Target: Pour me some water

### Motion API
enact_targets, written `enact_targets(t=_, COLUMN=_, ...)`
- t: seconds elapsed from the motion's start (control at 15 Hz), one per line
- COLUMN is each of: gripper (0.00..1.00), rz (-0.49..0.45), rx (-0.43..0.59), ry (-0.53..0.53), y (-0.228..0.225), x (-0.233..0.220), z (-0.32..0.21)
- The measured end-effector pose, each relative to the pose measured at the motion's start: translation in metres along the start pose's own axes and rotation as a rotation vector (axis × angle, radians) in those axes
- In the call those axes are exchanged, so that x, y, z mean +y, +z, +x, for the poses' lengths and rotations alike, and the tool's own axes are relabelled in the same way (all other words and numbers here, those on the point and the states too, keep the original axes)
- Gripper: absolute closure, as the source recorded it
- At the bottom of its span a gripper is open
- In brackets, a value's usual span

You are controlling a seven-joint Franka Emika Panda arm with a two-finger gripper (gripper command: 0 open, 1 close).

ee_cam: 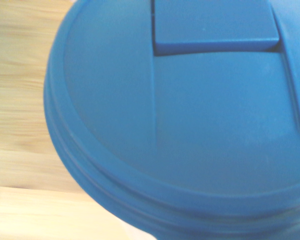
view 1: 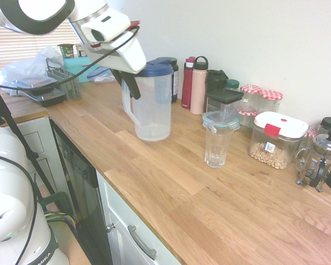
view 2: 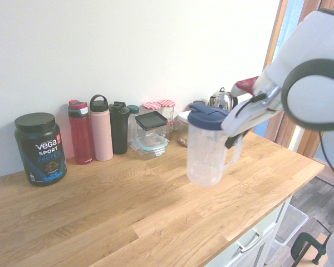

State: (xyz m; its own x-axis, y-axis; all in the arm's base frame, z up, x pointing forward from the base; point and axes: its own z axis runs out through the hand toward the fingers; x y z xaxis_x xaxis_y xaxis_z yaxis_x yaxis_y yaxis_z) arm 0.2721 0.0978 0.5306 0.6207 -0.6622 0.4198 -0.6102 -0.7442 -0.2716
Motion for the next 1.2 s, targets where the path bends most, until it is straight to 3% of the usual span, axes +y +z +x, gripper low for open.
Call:
enact_targets(t=0.27, gripper=1.0, rz=0.046, rx=0.029, ry=-0.037, y=0.04, x=-0.07, z=-0.05)
enact_targets(t=0.73, gripper=1.0, rz=0.048, rx=-0.102, ry=0.021, y=0.089, x=-0.18, z=0.002)
enact_targets(t=1.2, gripper=1.0, rz=0.035, rx=-0.053, ry=0.014, y=0.114, x=-0.209, z=-0.044)
